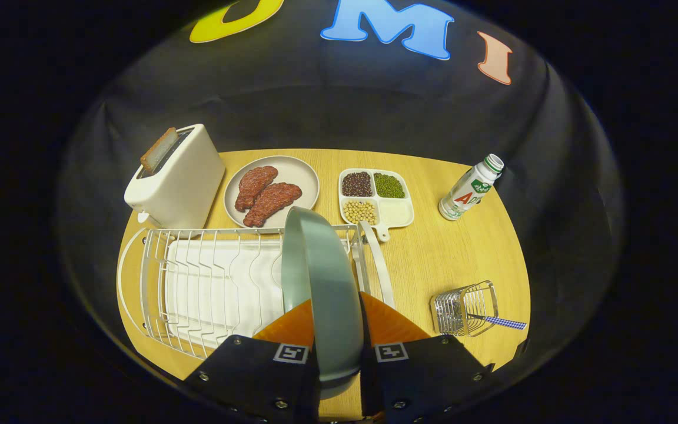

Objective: Take the plate from the dish rack, then take the spoon from the basket and place it into the plate.

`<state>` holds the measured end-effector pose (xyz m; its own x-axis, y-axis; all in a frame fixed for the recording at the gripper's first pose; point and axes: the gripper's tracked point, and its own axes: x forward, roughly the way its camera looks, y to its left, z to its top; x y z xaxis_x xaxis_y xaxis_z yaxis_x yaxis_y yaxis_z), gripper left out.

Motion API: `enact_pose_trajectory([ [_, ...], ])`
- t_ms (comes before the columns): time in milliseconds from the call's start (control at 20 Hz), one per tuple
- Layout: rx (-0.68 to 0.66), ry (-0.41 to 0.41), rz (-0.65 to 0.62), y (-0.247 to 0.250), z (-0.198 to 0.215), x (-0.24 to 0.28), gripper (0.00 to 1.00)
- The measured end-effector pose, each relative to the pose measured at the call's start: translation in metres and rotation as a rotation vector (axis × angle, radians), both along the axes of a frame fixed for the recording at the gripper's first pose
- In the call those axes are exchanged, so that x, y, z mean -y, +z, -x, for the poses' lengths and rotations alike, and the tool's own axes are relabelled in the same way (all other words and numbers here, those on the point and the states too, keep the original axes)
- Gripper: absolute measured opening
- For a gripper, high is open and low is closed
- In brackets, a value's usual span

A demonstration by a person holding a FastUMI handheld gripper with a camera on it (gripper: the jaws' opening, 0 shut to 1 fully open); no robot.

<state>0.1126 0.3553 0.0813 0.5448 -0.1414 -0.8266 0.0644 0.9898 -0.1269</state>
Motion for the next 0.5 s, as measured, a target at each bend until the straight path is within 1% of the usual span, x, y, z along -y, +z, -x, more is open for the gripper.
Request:
enact_pose_trajectory([
  [250, 0.058, 0.024, 0.075, 0.023, -0.011, -0.002, 0.27],
  [500, 0.094, 0.05, 0.019, 0.048, 0.004, 0.005, 0.26],
])
